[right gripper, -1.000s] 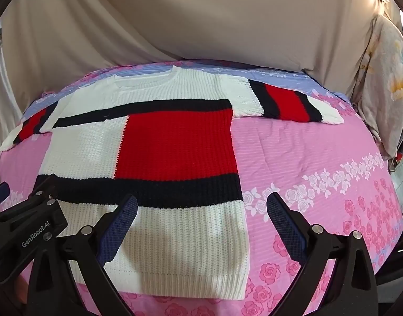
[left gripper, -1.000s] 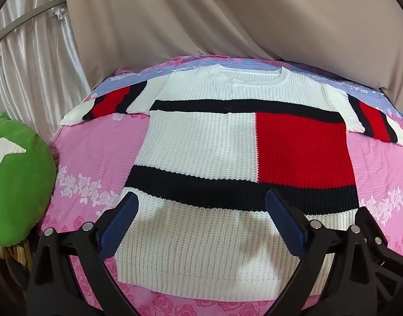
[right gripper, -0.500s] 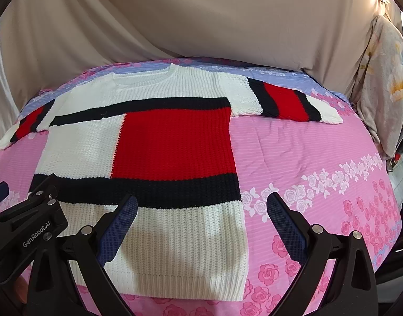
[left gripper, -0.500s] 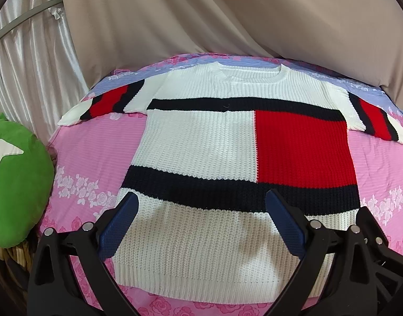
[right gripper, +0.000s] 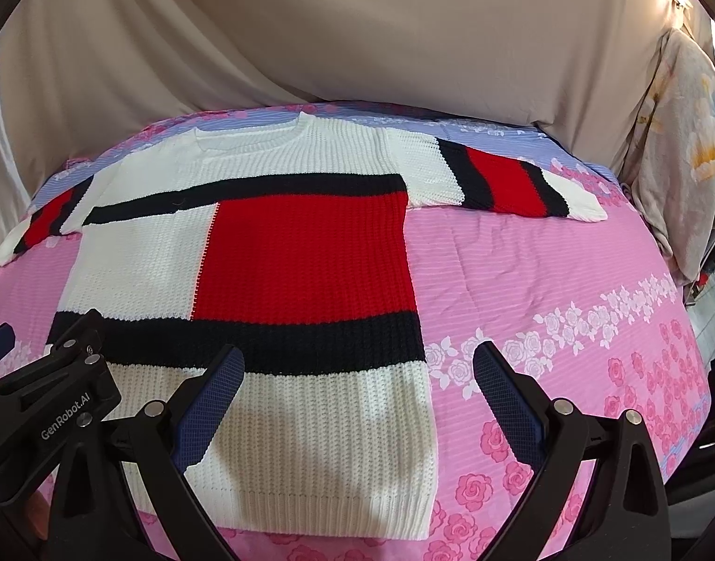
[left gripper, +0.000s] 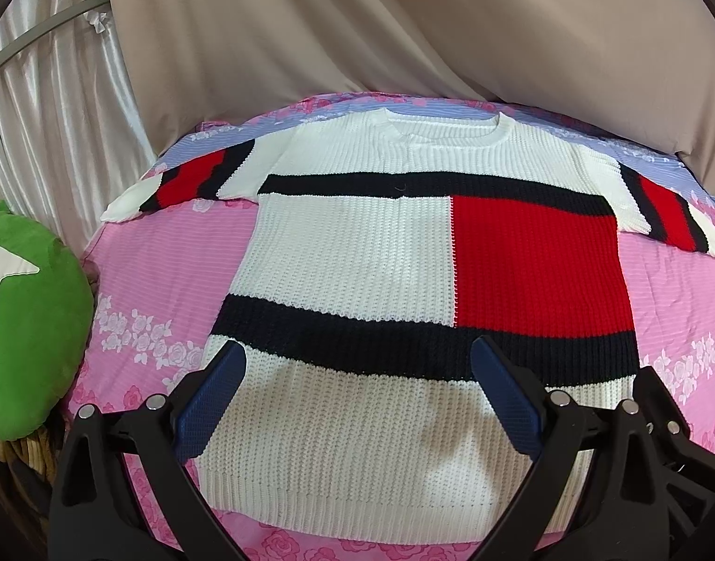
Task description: Fold small clothes
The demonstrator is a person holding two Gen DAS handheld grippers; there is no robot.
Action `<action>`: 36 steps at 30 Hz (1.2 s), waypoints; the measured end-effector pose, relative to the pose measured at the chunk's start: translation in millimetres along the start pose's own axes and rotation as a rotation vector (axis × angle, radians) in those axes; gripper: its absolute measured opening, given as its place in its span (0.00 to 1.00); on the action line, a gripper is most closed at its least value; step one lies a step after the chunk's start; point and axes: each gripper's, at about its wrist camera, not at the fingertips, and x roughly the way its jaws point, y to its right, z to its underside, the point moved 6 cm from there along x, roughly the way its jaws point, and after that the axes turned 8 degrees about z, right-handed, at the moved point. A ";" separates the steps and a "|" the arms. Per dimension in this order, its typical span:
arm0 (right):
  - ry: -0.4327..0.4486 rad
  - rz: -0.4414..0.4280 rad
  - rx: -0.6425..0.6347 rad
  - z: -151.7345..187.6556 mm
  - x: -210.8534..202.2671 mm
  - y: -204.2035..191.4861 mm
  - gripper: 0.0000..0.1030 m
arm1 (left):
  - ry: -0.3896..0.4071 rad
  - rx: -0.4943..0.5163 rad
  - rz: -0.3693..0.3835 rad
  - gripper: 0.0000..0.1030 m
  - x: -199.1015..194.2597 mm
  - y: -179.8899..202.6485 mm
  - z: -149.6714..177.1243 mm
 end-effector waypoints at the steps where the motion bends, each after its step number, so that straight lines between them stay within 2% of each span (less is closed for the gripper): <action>1: -0.001 0.001 0.000 -0.2 0.4 0.7 0.94 | 0.000 0.000 0.000 0.92 -0.1 -0.2 0.0; 36: -0.007 0.006 -0.004 -0.9 4.8 2.0 0.94 | -0.006 0.002 -0.003 0.92 3.9 -3.6 -0.3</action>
